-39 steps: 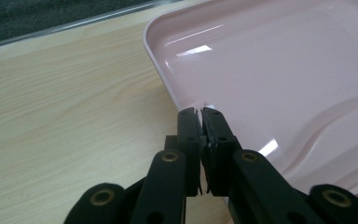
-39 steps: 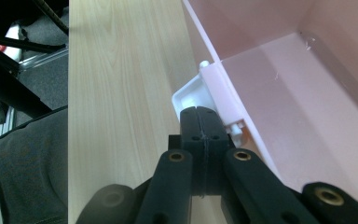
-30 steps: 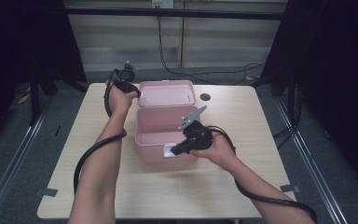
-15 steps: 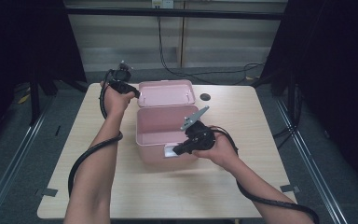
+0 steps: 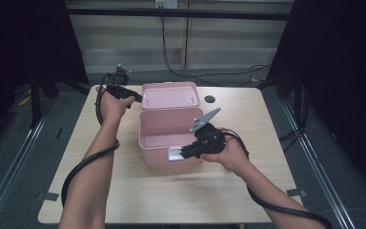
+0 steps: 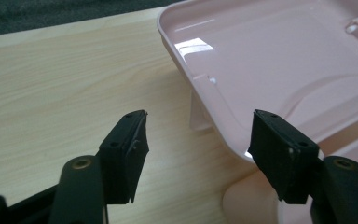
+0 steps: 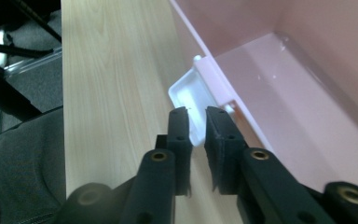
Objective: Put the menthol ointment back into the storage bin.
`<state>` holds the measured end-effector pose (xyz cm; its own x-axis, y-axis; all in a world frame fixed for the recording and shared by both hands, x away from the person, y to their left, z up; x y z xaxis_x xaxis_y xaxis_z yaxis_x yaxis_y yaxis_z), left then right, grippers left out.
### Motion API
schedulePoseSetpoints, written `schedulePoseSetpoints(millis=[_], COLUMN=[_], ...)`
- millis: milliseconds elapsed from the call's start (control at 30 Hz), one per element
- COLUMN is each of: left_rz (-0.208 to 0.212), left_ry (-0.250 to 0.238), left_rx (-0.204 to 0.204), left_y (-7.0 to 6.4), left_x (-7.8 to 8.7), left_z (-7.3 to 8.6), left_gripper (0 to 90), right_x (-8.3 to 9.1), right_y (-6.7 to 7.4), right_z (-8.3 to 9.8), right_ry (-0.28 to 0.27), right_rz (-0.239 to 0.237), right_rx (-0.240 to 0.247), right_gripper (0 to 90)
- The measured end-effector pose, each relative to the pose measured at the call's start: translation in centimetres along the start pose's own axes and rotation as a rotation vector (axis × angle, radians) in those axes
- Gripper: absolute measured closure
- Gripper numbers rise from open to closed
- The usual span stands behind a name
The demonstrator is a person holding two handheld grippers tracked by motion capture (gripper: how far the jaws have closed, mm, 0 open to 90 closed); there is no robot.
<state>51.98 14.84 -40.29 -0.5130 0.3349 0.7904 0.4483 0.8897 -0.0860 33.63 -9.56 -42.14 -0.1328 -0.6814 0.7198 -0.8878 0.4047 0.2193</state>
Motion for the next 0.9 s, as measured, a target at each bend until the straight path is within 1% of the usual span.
schedulePoseSetpoints(millis=[67, 100, 133, 267, 367, 400, 433, 500, 533, 667, 767, 833, 900], left_rz=[0.003, 0.003, 0.003, 0.024, 0.026, 0.034, 0.031, 0.037, 0.034, 0.042, 0.042, 0.048, 0.051], left_ry=[0.007, 0.011, -0.001, 0.011, -0.002, -0.006, -0.008, -0.006, -0.008, -0.007, -0.009, -0.013, -0.014], left_rx=[-0.001, -0.003, -0.002, -0.009, -0.014, -0.009, -0.005, -0.005, -0.003, 0.006, 0.004, 0.005, 0.003], left_y=[0.1, 0.2, 0.2, 0.2, 0.3, 0.4, 0.5, 0.7, 0.8, 1.1, 1.2, 1.3, 1.4], left_x=[0.2, 0.4, 0.5, 0.9, 1.4, 1.5, 1.6, 1.8, 1.9, 2.3, 2.6, 2.8, 2.8], left_z=[0.4, 0.5, 0.6, 1.3, 1.7, 1.9, 2.1, 2.6, 2.7, 3.7, 4.4, 4.8, 5.3], left_gripper=[35.0, 33.9, 33.6, 31.6, 30.9, 30.2, 29.8, 29.5, 29.4, 27.8, 27.7, 27.4, 27.3], right_x=[0.5, 0.7, 0.9, 1.8, 2.5, 2.8, 3.0, 3.5, 3.8, 4.8, 5.4, 5.9, 6.2], right_y=[-0.1, -0.2, -0.3, -0.7, -1.0, -1.2, -1.3, -1.7, -1.8, -2.4, -2.6, -2.9, -3.1], right_z=[0.2, 0.4, 0.6, 1.1, 1.6, 1.9, 2.1, 2.5, 2.7, 3.2, 3.6, 4.0, 4.4], right_ry=[0.003, 0.013, 0.013, 0.005, 0.010, 0.009, 0.012, 0.002, -0.002, -0.016, -0.026, -0.035, -0.026], right_rz=[0.004, 0.014, 0.022, 0.041, 0.061, 0.072, 0.079, 0.084, 0.089, 0.116, 0.121, 0.132, 0.145], right_rx=[-0.003, -0.001, -0.002, -0.020, -0.027, -0.029, -0.034, -0.045, -0.049, -0.060, -0.065, -0.078, -0.096], right_gripper=[75.4, 73.8, 72.8, 69.1, 64.8, 64.5, 63.4, 62.4, 62.0, 57.6, 56.9, 55.8, 54.3])
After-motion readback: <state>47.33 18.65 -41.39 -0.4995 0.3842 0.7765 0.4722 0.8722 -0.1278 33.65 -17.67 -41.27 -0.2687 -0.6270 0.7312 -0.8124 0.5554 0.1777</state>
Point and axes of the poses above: each handheld gripper's, and its own axes: x roughly backward along the jaws, z roughly out of its underside, y roughly to its left, the point moved 5 cm from there along -x, roughly forward along the jaws, and after that the axes turned 3 degrees about -x, right-handed, at the moved point
